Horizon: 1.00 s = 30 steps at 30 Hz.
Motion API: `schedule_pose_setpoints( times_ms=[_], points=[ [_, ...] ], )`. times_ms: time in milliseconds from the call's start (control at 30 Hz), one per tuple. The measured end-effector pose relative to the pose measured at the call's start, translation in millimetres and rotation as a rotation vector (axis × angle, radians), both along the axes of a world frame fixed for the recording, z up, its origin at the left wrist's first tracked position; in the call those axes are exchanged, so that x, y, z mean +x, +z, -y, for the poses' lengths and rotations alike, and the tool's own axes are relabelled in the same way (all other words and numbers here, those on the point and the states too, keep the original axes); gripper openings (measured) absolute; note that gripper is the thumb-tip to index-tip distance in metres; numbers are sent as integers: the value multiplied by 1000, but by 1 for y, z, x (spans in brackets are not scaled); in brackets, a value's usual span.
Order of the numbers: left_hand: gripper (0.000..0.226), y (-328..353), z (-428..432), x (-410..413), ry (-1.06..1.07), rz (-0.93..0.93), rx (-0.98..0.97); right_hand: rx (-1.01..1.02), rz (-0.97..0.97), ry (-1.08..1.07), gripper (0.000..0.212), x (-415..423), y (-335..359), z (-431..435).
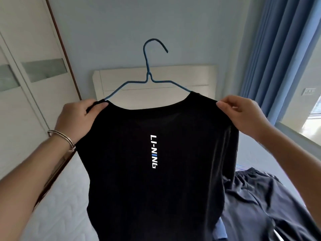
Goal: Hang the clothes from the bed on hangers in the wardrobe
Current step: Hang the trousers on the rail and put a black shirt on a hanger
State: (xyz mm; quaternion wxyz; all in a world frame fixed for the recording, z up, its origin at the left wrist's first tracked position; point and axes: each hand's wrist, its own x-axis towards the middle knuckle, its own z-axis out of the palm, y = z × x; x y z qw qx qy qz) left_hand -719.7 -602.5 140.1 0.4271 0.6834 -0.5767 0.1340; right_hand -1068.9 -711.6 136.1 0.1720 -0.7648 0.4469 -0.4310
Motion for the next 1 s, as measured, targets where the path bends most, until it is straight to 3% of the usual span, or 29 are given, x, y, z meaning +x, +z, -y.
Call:
schedule_pose_setpoints(
  times_ms=[167,367,567,767,900,1000],
  points=[
    [19,11,-34,-14,-56,-20,-40,-188,47,-66,10,-11,-3,-26],
    [10,28,-34,-20,-76,-24,-53,-226,132,-65,10,-12,-5,-14],
    [38,0,34,1,-51,-34,85,-177,76,-101,8,-6,-20,33],
    [35,-101,142,27,-44,-103,452,61,-187,-119,18,10,-107,126],
    [27,-213,216,42,-83,-90,763,328,-408,-101,17,24,-228,199],
    [41,-305,258,44,-9,-133,955,520,-509,-100,12,32,-316,234]
  ],
)
